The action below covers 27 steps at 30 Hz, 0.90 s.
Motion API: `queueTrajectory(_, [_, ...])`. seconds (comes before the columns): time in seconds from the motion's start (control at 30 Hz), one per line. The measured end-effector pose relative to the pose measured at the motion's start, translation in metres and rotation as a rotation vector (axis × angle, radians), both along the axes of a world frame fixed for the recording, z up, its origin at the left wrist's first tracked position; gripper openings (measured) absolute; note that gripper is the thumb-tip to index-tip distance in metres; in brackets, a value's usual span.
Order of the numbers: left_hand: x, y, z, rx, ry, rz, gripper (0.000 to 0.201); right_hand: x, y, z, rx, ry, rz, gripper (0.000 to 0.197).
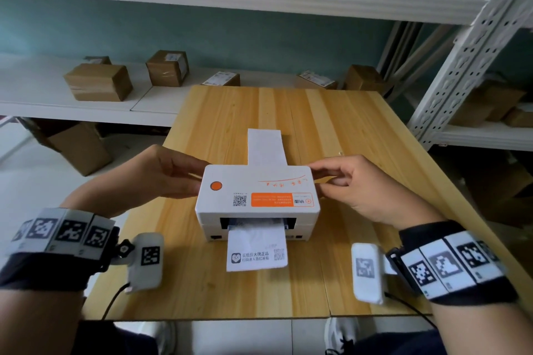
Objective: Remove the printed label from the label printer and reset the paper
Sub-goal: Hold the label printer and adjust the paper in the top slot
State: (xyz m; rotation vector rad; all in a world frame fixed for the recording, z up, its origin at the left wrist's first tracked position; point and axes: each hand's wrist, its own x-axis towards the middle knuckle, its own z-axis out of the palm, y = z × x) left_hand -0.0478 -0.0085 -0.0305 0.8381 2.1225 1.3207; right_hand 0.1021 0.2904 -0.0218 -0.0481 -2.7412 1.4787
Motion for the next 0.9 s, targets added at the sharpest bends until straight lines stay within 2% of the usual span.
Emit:
queueTrajectory(0.13, [0.005, 0.0, -0.004, 0.082, -0.034, 0.057, 0.043, -0.002, 0.004, -0.004, -0.119, 0.024, -0.018, 0.042])
queueTrajectory(0.23, [0.004, 0.0, -0.008, 0.111, -0.06, 0.034, 0.042, -0.004, 0.006, -0.008, -0.159, 0.033, -0.01, 0.04])
queueTrajectory(0.33, [-0.003, -0.001, -0.009, 0.118, -0.055, 0.004, 0.041, -0.006, 0.006, -0.01, -0.173, 0.042, 0.001, 0.04])
queueTrajectory(0.5, [-0.007, -0.001, -0.012, 0.191, 0.069, 0.032, 0.031, -0.011, 0.01, -0.008, -0.172, 0.002, 0.014, 0.036])
queueTrajectory(0.73, [-0.004, 0.0, -0.012, 0.163, 0.038, 0.047, 0.036, -0.011, 0.011, -0.008, -0.172, 0.01, 0.022, 0.039])
queueTrajectory(0.9, [-0.001, 0.002, -0.009, 0.159, 0.009, 0.088, 0.031, -0.009, 0.008, -0.01, -0.136, 0.035, 0.044, 0.045])
